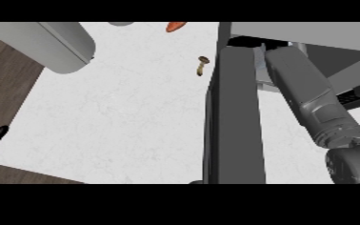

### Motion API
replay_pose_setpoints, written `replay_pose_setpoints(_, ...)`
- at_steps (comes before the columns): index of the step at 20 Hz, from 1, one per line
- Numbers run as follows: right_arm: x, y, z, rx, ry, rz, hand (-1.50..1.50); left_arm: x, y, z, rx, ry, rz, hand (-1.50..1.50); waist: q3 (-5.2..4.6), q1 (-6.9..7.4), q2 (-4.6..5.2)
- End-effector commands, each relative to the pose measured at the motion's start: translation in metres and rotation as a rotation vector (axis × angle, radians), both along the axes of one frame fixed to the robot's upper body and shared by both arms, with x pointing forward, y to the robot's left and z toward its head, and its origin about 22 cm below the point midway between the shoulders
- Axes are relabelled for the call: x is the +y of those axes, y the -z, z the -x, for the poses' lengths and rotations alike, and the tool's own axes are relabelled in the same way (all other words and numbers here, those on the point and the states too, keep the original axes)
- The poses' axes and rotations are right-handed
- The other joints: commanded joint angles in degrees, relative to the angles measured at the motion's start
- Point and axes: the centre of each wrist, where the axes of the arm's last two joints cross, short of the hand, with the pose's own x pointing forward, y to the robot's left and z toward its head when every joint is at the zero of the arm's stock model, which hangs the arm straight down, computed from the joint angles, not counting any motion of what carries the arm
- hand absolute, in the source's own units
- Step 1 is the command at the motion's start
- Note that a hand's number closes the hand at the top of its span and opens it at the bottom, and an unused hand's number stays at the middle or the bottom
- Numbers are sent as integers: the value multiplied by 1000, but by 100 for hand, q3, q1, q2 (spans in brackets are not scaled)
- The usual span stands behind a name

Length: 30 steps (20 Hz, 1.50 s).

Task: Pick up the milk, place it into the microwave and close the microwave

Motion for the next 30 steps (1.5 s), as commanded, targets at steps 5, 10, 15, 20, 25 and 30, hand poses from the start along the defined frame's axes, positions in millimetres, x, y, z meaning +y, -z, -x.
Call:
replay_pose_setpoints(5, -25, 14, 7, 0, -31, -29, -150, -9, 19, 5, 42, 7, -5, -150, -16, -267, -179)
replay_pose_setpoints(10, -26, 29, 13, 28, -63, -93, -150, -35, 34, -5, 29, 84, 26, -150, -18, -410, -226)
replay_pose_setpoints(15, -49, 59, 30, 70, -224, -266, -150, -44, 44, -3, 66, 187, 25, -150, -13, -576, -305)
replay_pose_setpoints(20, -42, 75, 38, 76, -332, -416, -150, -58, 65, -7, 126, 334, 3, -150, -22, -682, -357)
replay_pose_setpoints(25, -21, 113, 59, 119, -415, -574, -150, -86, 70, -24, 114, 363, -52, -150, -29, -817, -429)
replay_pose_setpoints(30, -12, 161, 96, 144, -443, -638, -150, -87, 80, -41, 119, 336, -96, -150, -41, -1024, -521)
